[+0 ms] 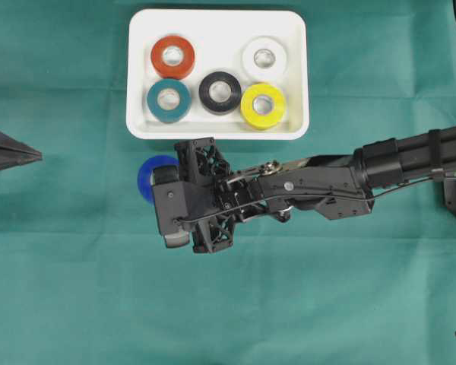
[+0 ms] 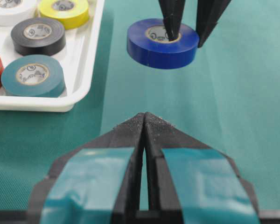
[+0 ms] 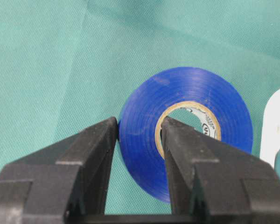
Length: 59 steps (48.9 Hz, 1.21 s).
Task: Put the tape into the white case with the right arm.
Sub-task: 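Lower the right gripper into the blue tape's core and grip it, then lift the blue tape and carry it into the tray's upper middle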
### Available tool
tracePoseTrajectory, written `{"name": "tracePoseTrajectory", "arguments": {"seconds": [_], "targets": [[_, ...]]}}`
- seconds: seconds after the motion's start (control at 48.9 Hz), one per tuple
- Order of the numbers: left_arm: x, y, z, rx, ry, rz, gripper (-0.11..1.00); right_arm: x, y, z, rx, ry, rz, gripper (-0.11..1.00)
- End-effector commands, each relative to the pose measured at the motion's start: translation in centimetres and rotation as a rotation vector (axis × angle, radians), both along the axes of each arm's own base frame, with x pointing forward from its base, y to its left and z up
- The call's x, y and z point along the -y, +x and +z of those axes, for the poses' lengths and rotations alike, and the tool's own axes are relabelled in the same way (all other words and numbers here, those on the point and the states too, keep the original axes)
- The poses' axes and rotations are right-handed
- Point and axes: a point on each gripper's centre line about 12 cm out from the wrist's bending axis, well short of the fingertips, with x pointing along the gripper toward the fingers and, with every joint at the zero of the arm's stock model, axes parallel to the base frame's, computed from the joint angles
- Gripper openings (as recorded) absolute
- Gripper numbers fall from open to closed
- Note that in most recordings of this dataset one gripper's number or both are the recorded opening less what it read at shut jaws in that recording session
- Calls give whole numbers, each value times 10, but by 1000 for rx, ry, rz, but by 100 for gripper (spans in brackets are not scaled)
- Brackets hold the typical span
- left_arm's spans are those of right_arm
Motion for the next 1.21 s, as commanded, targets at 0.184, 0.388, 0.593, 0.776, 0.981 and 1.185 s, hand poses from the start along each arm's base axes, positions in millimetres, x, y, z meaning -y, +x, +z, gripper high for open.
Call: {"name": "tracePoseTrajectory", "arguments": {"seconds": [0.184, 0.388, 0.593, 0.776, 0.981, 1.185], "targets": [[0, 1, 5, 9, -3, 1, 0, 10, 3, 28, 64, 4, -18, 2], [0, 1, 5, 9, -3, 2, 0, 41, 5, 29, 69, -2, -74, 2], [0, 1, 5, 9, -3, 1, 0, 83, 5, 32, 81, -4, -158, 2], [0, 1, 5, 9, -3, 2, 0, 114, 4, 35, 90, -8, -217, 2], [0, 1, 5, 9, -3, 2, 0, 148, -1, 36, 95, -10, -284, 2], [0, 1, 5, 11, -3, 1, 0, 169, -4, 39, 122, -7, -317, 2]]}}
